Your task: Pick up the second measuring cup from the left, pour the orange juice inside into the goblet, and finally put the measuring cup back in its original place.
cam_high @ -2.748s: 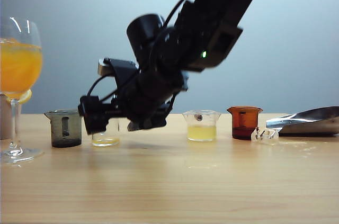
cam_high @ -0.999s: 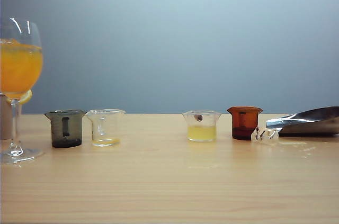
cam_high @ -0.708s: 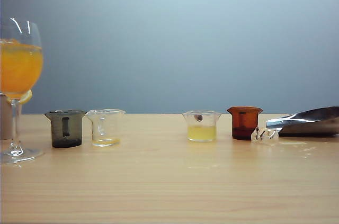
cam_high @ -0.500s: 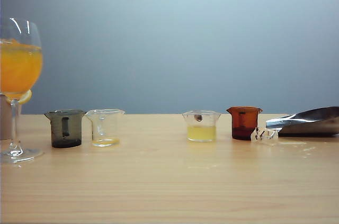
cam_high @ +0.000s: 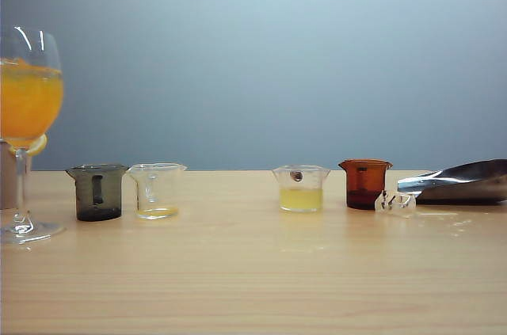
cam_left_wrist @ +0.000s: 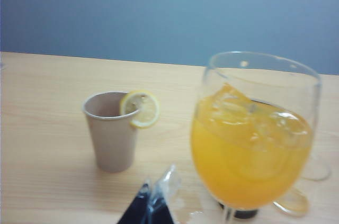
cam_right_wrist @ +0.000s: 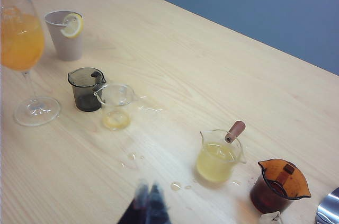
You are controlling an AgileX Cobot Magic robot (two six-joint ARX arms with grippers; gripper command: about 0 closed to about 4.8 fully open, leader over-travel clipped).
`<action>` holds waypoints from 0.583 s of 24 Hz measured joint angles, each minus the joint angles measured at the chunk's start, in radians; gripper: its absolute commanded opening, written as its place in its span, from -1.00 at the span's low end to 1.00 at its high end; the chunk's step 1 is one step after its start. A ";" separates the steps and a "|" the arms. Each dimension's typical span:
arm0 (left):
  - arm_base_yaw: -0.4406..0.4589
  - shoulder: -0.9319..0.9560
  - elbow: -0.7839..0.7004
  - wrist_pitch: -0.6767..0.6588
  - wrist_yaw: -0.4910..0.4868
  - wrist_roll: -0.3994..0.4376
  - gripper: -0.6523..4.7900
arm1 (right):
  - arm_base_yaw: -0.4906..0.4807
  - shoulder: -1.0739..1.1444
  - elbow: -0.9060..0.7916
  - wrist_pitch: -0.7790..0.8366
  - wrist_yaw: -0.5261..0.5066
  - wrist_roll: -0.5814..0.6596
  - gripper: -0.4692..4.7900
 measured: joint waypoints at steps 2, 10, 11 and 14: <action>0.000 0.000 0.000 -0.002 -0.042 0.007 -0.78 | 0.000 0.000 0.000 0.000 0.000 0.000 -0.82; 0.000 0.000 0.000 -0.012 -0.068 0.048 -0.65 | 0.000 0.000 0.000 0.000 0.000 0.000 -0.82; 0.000 0.000 0.000 -0.013 -0.068 0.048 -0.65 | 0.000 0.000 0.000 0.000 0.000 0.000 -0.82; 0.000 0.000 0.000 -0.019 -0.068 0.048 -0.65 | 0.000 0.000 0.000 0.000 0.000 0.000 -0.82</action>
